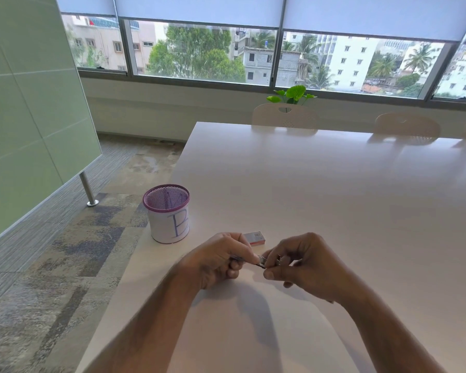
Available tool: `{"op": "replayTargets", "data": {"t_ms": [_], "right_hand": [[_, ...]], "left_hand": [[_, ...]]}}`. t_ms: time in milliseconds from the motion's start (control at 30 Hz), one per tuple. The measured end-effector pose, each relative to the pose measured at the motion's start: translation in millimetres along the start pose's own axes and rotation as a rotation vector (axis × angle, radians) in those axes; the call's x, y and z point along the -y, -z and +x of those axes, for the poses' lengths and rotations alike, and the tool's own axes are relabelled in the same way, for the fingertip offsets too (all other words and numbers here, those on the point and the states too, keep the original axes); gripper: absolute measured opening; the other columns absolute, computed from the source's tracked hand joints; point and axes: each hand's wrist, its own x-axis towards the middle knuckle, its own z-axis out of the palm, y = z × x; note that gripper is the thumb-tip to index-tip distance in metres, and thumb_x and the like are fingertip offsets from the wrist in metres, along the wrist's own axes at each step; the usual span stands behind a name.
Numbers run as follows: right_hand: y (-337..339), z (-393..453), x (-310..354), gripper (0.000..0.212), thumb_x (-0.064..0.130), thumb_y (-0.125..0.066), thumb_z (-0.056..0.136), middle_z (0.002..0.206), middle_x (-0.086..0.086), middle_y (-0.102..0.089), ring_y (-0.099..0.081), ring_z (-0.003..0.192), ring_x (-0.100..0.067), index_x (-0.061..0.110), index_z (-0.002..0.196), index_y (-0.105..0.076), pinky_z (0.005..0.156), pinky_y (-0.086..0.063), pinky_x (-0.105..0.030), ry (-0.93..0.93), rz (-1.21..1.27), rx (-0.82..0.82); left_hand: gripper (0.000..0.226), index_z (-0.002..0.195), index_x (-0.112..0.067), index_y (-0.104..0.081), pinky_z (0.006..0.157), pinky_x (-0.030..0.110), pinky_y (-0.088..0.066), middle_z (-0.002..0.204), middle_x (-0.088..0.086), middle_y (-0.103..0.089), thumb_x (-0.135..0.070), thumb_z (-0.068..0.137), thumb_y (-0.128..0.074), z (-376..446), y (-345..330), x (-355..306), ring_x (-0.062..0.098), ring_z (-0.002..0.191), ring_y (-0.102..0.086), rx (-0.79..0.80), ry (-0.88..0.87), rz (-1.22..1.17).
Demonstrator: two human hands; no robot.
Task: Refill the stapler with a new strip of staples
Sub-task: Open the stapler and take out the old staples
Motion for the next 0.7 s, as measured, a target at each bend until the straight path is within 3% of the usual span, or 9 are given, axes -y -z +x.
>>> {"op": "replayTargets", "data": {"t_ms": [100,167,267,433,600,700], "right_hand": [[3.3,-1.3,3.4,0.025,0.003,-0.085,0.071,0.085,-0.009,-0.079,-0.071,0.066,-0.025,0.024,0.063,-0.075,0.055,-0.057,-0.03,-0.004,0.059,0.03],[7.7,-3.0,5.0,0.023,0.001,-0.083,0.074,0.088,-0.015,-0.078,-0.068,0.062,-0.019,0.02,0.064,-0.073,0.056,-0.057,-0.031,-0.014,0.097,0.061],[15.0,-6.0,5.1,0.016,0.004,-0.081,0.077,0.092,-0.026,-0.074,-0.066,0.062,-0.023,0.017,0.07,-0.073,0.057,-0.056,-0.032,-0.05,0.142,0.108],[21.9,-7.4,2.5,0.012,0.005,-0.079,0.08,0.093,-0.017,-0.077,-0.067,0.066,-0.026,0.016,0.077,-0.076,0.056,-0.057,-0.035,-0.091,0.188,0.156],[22.9,-4.7,1.0,0.009,0.003,-0.081,0.075,0.073,-0.01,-0.076,-0.067,0.059,-0.022,0.008,0.081,-0.077,0.053,-0.055,-0.029,-0.116,0.197,0.102],[20.5,-3.5,1.1,0.01,0.003,-0.083,0.073,0.067,-0.005,-0.075,-0.064,0.056,-0.024,0.008,0.081,-0.079,0.054,-0.055,-0.029,-0.135,0.158,0.05]], "left_hand": [[0.028,0.056,-0.017,-0.054,0.041,0.02,-0.026,0.048,0.0,-0.044,0.001,0.054,-0.076,-0.6,1.8,-0.5,0.01,0.041,-0.035,0.004,0.006,-0.014],[0.028,0.056,-0.016,-0.053,0.041,0.02,-0.026,0.049,0.0,-0.044,0.0,0.054,-0.076,-1.3,2.3,-1.0,0.01,0.042,-0.035,0.002,0.009,-0.02],[0.03,0.055,-0.017,-0.052,0.039,0.019,-0.025,0.047,0.0,-0.044,0.0,0.055,-0.076,-2.2,2.2,-1.6,0.01,0.04,-0.035,-0.002,0.009,-0.029],[0.032,0.053,-0.018,-0.05,0.038,0.019,-0.024,0.046,-0.001,-0.044,0.001,0.054,-0.076,-2.7,1.2,-2.7,0.009,0.039,-0.035,-0.014,0.016,-0.027],[0.03,0.055,-0.018,-0.055,0.04,0.019,-0.026,0.05,0.001,-0.044,-0.003,0.054,-0.082,-1.8,1.9,-1.0,0.01,0.043,-0.037,-0.038,0.003,-0.048],[0.027,0.059,-0.019,-0.062,0.04,0.019,-0.031,0.059,0.005,-0.056,-0.009,0.055,-0.087,-1.3,0.7,1.3,0.01,0.044,-0.04,-0.083,-0.034,-0.103]]}}
